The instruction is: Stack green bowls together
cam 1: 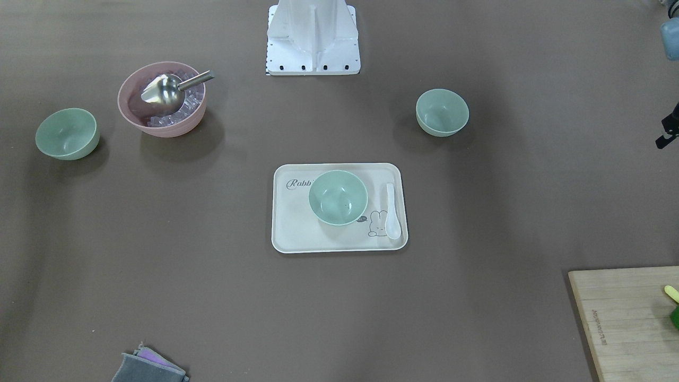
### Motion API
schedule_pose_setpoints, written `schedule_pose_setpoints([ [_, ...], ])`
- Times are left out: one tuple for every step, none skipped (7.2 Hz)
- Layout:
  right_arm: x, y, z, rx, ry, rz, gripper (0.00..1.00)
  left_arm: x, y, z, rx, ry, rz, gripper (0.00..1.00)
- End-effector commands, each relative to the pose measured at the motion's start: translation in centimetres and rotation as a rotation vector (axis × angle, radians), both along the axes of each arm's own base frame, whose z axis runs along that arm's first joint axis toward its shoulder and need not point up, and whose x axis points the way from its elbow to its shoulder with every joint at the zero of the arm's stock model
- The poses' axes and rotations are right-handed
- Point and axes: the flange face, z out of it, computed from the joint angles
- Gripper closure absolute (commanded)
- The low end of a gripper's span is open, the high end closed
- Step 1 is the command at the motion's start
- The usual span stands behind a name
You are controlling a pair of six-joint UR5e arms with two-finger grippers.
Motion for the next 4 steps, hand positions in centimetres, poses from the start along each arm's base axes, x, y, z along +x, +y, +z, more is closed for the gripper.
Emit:
schedule_pose_setpoints([
  [0.8, 0.8, 1.0, -0.013, 0.002, 0.008, 0.00, 0.0, -0.2, -0.3, 0.000, 0.003, -0.007, 0.02],
  [0.7, 0.8, 0.8, -0.008, 0.004, 0.007, 0.00, 0.0, -0.5, -1.2, -0.028, 0.016, -0.048, 0.02],
  [0.7, 1.0, 1.2, -0.013, 0.004, 0.008, 0.00, 0.1, -0.9, -1.9, -0.059, 0.026, -0.086, 0.02],
  [0.8, 1.3, 1.2, 0.009, -0.001, 0.008, 0.00, 0.0, -0.8, -2.2, -0.065, 0.028, -0.096, 0.02],
])
